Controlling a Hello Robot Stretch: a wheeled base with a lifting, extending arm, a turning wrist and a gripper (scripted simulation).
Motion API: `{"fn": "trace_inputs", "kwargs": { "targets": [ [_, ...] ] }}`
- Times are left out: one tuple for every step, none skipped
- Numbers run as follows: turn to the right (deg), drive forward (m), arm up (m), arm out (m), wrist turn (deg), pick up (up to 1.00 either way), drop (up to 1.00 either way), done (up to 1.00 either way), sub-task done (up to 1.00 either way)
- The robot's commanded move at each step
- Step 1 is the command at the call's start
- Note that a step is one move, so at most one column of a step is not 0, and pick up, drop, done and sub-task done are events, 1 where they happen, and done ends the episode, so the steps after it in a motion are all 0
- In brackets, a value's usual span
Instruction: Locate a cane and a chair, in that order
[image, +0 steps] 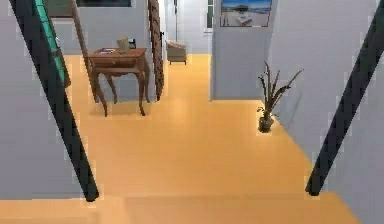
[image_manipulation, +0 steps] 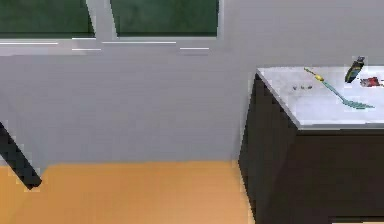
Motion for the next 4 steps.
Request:
{"fn": "trace_inputs", "kwargs": {
  "targets": [
    [0.0,1.0,0.0,0.0,0.0,0.0,0.0,0.0,0.0],
    [0.0,1.0,0.0,0.0,0.0,0.0,0.0,0.0,0.0],
    [0.0,1.0,0.0,0.0,0.0,0.0,0.0,0.0,0.0],
    [0.0,0.35,0.0,0.0,0.0,0.0,0.0,0.0,0.0]
  ]
}}
